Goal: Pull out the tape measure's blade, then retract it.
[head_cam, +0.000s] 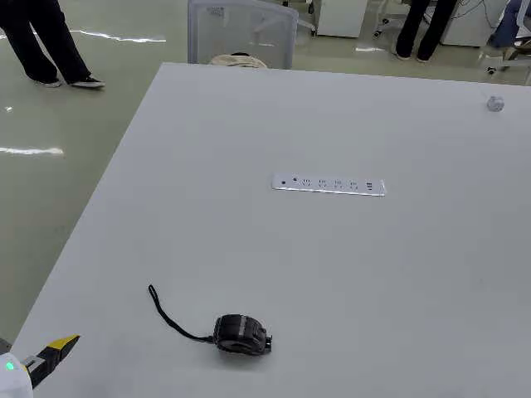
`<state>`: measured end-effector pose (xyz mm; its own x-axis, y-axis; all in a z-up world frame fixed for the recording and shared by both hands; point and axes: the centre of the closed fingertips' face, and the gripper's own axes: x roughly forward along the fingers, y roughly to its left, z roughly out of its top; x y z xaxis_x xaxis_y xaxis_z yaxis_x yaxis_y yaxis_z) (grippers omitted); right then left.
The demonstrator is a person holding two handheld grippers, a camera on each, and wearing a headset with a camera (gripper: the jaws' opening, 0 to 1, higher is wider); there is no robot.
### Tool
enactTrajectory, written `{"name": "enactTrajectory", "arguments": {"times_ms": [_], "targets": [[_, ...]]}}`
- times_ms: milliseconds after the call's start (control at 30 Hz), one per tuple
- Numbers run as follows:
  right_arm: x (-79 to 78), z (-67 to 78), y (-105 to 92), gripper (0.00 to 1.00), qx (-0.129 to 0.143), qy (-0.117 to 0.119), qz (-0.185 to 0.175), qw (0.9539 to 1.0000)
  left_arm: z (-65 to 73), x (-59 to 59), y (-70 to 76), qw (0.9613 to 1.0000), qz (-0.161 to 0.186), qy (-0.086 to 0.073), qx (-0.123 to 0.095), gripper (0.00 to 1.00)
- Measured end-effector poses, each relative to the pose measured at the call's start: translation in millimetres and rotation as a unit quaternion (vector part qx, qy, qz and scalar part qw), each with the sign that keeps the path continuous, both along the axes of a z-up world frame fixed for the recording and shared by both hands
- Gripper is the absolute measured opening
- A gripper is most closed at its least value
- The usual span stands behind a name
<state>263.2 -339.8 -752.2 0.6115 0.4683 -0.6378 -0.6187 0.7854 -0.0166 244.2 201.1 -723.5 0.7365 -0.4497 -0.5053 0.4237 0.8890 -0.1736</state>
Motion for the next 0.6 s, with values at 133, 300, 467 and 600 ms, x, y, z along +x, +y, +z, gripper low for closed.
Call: {"name": "enactTrajectory", "arguments": {"times_ms": [133, 300, 467, 600], "targets": [[0.3, -0.6, 0.4, 1.00, 0.001, 0.000, -0.001, 1.0000, 0.6, 0.5, -0.7, 1.0000, -0.001, 0.000, 0.000, 1.00], [-0.7, -3.4, 0.8, 1.00, -0.001, 0.005, 0.000, 1.0000, 1.0, 0.8, -0.9, 1.0000, -0.001, -0.001, 0.000, 1.00], [-2.0, -2.1, 0.5, 1.00, -0.001, 0.006, -0.001, 1.0000, 2.2, 0.4, -1.3, 1.0000, -0.002, 0.000, 0.001, 1.00], [-2.3, -2.2, -0.3, 1.00, -0.001, 0.006, -0.002, 1.0000, 3.3, 0.4, -1.6, 1.0000, -0.001, -0.001, 0.000, 1.00]]}}
